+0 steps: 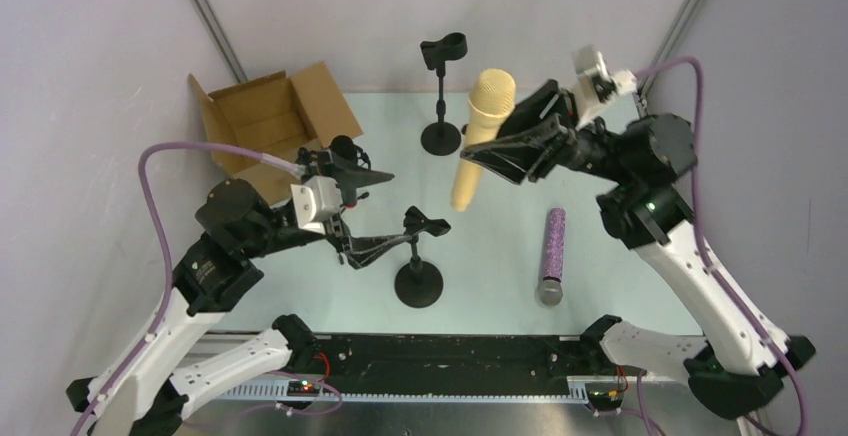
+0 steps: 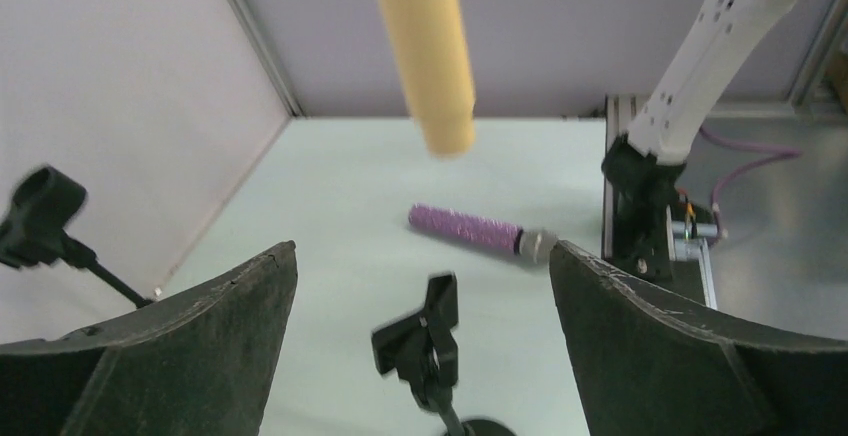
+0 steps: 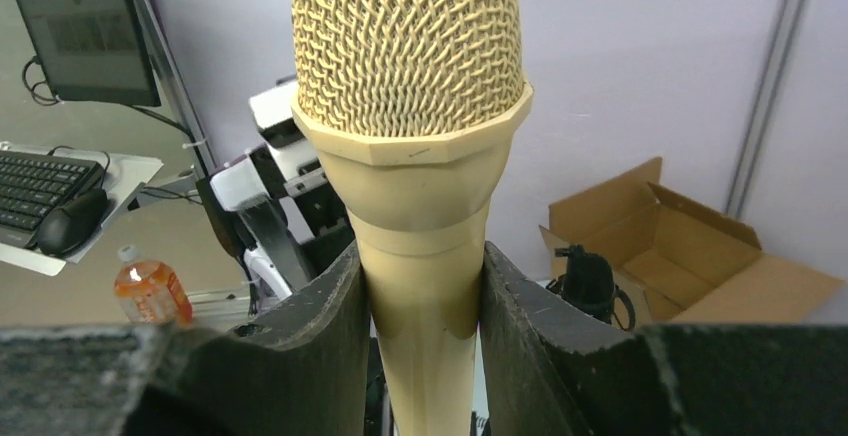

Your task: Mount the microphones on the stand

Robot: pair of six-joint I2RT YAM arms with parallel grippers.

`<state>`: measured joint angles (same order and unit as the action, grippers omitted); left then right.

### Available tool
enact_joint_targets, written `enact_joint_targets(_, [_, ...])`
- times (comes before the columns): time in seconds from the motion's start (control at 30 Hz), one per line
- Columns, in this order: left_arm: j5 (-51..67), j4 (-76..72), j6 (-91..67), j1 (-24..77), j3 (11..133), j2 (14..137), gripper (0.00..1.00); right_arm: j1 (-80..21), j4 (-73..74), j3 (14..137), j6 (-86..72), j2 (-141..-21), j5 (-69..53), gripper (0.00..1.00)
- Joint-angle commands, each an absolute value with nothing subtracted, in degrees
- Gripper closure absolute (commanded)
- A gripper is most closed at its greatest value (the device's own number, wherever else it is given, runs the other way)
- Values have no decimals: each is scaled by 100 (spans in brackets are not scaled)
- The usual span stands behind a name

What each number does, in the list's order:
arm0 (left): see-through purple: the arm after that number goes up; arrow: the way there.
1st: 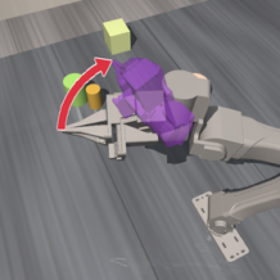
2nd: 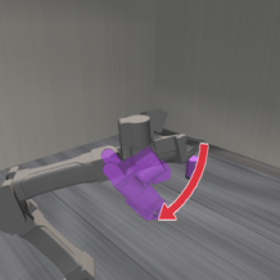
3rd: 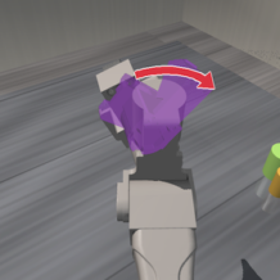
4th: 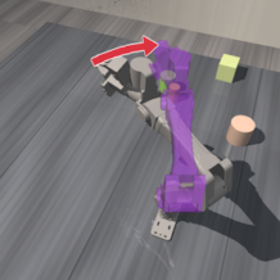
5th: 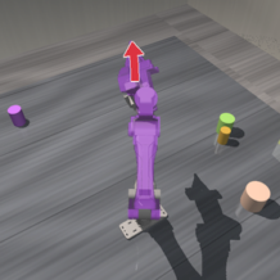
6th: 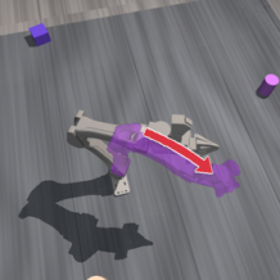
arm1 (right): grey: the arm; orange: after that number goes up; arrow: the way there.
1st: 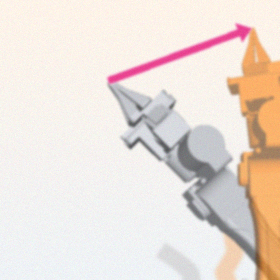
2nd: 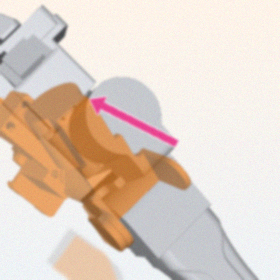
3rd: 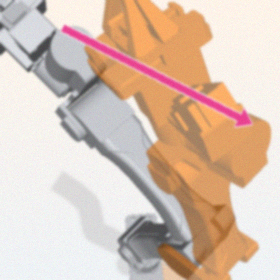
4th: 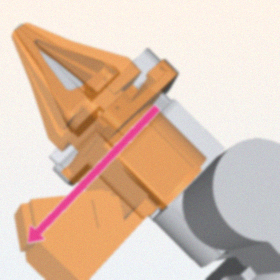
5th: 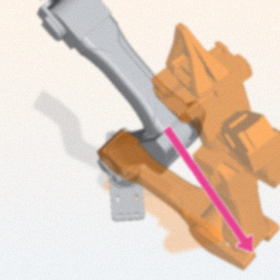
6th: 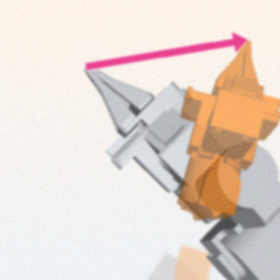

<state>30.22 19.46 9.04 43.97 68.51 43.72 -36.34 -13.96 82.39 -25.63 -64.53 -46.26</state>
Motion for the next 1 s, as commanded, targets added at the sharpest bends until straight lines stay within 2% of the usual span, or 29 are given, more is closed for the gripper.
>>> enact_joint_targets(0.0, [3074, 2081, 1498, 4386, 6301, 4199, 0, -3652, -817, 7851, -2057, -5690, -3820, 95])
enact_joint_targets(0.1, [3105, 2110, 1826, 4378, 6045, 4240, 0, -3699, -544, 7420, -1865, -5222, -3264, 97])
enact_joint_targets(0.27, [3567, 2507, 2187, 4273, 6124, 4649, 0, -3711, -461, 6995, -1888, -4712, -3009, 97])
enact_joint_targets(0.73, [4014, 2913, 2668, 3812, 6392, 5272, 1, -3711, -915, 6422, -2185, -4491, -2923, 96])
enact_joint_targets(0.97, [4404, 3057, 2625, 3749, 6497, 5384, 11, -3714, -1214, 6259, -2226, -4595, -2812, 96])
